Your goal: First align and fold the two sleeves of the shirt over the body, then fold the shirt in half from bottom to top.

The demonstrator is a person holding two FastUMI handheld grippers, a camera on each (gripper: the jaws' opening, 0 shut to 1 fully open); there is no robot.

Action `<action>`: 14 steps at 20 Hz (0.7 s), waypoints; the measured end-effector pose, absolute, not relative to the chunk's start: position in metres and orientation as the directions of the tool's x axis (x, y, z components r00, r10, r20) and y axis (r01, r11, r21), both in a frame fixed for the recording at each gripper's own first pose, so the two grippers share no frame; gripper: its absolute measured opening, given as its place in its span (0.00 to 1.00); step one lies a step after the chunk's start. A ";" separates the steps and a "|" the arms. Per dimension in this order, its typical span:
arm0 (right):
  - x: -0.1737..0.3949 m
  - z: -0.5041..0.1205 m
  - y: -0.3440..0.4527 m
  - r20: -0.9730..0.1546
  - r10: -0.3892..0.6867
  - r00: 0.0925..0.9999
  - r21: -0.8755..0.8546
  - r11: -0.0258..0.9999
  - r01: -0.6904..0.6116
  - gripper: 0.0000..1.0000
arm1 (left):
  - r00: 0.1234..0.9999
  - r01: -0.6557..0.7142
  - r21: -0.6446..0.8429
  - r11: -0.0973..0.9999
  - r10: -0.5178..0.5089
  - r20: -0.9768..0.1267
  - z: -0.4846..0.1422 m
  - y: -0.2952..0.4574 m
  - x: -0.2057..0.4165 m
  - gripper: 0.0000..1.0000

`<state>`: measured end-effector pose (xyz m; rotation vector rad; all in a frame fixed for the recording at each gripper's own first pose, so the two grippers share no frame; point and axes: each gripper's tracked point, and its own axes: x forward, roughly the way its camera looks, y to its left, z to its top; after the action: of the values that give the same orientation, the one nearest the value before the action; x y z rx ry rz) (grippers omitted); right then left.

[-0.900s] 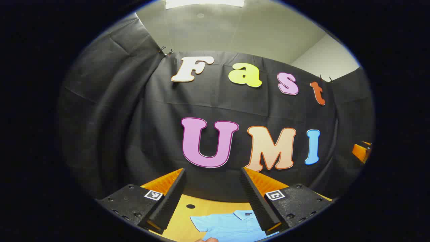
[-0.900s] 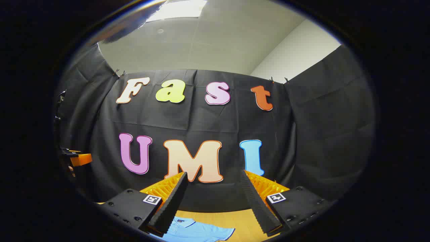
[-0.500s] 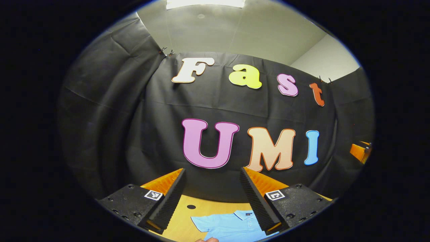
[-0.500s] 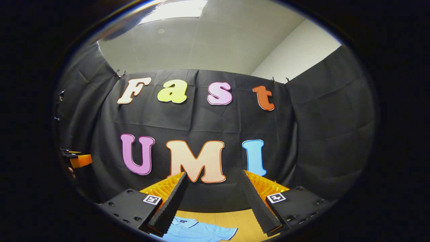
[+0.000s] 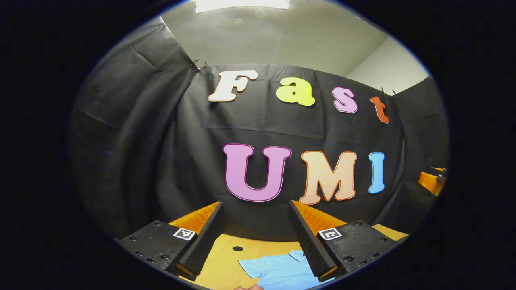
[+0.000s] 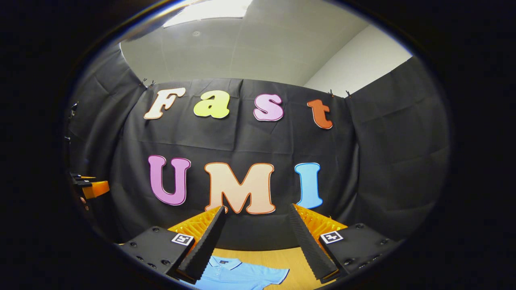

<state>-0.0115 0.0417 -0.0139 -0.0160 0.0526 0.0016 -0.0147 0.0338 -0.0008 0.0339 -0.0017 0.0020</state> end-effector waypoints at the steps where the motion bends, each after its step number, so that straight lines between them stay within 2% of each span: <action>1: -0.011 -0.020 0.040 -0.063 -0.006 0.998 -0.023 1.000 0.005 0.98 | 1.000 0.006 0.031 0.999 -0.006 0.001 -0.002 0.036 -0.015 0.93; 5: -0.002 -0.057 0.031 -0.111 -0.051 0.992 -0.081 0.996 0.042 0.98 | 0.998 0.060 0.008 0.998 -0.060 0.005 -0.009 0.034 -0.009 0.94; 6: 0.001 -0.069 0.026 -0.139 -0.064 0.988 -0.092 0.994 0.052 0.98 | 0.998 0.067 -0.005 0.998 -0.067 -0.001 -0.013 0.033 -0.005 0.93; 7: 0.003 -0.089 0.021 -0.179 -0.073 0.981 -0.097 0.994 0.056 0.98 | 0.998 0.064 -0.020 0.998 -0.065 -0.020 -0.021 0.033 -0.001 0.96; 8: 0.007 -0.109 0.016 -0.225 -0.073 0.972 -0.099 0.994 0.052 0.98 | 0.997 0.064 -0.034 0.997 -0.065 -0.041 -0.028 0.029 0.004 0.93; 9: 0.014 -0.127 0.010 -0.254 -0.073 0.964 -0.105 0.993 0.048 0.98 | 0.996 0.067 -0.044 0.997 -0.069 -0.057 -0.035 0.025 0.006 0.96; 10: 0.021 -0.144 0.000 -0.282 -0.082 0.956 -0.123 0.991 0.049 0.98 | 0.995 0.056 -0.044 0.997 -0.059 -0.076 -0.040 0.023 0.008 0.93; 14: 0.040 -0.241 -0.031 -0.419 -0.087 0.904 -0.161 0.987 0.020 0.98 | 0.995 0.006 -0.012 1.000 -0.007 -0.097 -0.046 0.021 0.010 0.93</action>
<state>0.0401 -0.0308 -0.2413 -0.1548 0.4392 -0.0552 0.0104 0.0211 -0.0456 -0.0117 0.0977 -0.0063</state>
